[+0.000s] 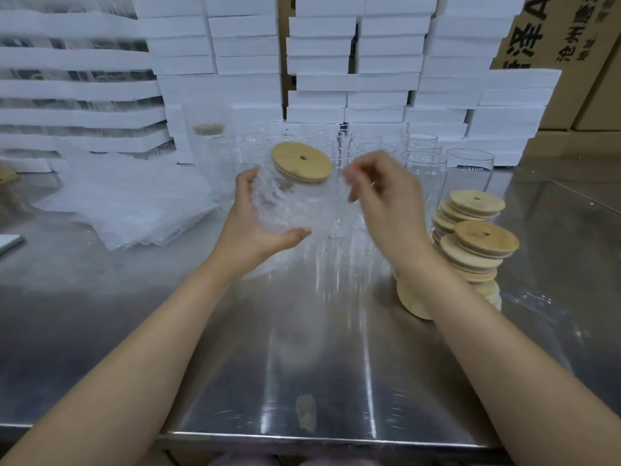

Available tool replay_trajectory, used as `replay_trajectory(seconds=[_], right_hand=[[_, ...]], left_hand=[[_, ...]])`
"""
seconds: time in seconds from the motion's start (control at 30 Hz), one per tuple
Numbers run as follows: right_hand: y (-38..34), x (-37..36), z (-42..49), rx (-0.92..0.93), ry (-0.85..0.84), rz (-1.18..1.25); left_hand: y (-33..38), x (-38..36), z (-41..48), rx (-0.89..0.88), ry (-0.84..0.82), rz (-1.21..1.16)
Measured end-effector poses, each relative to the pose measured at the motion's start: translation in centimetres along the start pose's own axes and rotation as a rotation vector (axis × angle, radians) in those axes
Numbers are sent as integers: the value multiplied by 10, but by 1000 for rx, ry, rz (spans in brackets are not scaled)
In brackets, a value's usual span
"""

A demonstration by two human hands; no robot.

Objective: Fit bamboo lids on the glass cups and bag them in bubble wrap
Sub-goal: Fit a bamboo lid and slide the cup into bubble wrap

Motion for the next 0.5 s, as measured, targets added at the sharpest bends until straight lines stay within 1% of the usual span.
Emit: replay_trajectory(seconds=[0.07, 0.1, 0.13, 0.17, 0.23, 0.27, 0.3, 0.4, 0.43, 0.5], right_hand=[[2, 29, 7, -64, 236, 210], [8, 37, 10, -130, 288, 313], [14, 36, 11, -204, 262, 351], [18, 28, 10, -273, 166, 299], [28, 0, 1, -379, -118, 135], [33, -12, -5, -439, -219, 143], [37, -22, -11, -507, -270, 215], [41, -33, -14, -660, -271, 580], [41, -34, -14, -674, -286, 630], [42, -36, -16, -642, -322, 590]], left_hand=[[-6, -5, -1, 16, -54, 38], [-9, -8, -2, 17, -74, 48], [-10, -10, -4, 14, -83, 58], [-9, -12, -5, 2, -80, 70], [-2, -12, -7, -38, -53, 75], [1, -11, -7, -56, -37, 67], [3, -10, -8, -73, -21, 60], [10, -5, -8, -139, 35, 45], [11, -4, -8, -148, 51, 28], [14, -5, -8, -164, 62, 1]])
Point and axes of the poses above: each hand's wrist, its own z-axis towards the middle knuckle, its own x-axis out of the back of the hand, y = z × x, the point moved 8 cm from there along z, towards the middle knuckle, and after that the axes turned 1 degree about y, right-handed, at the moved point
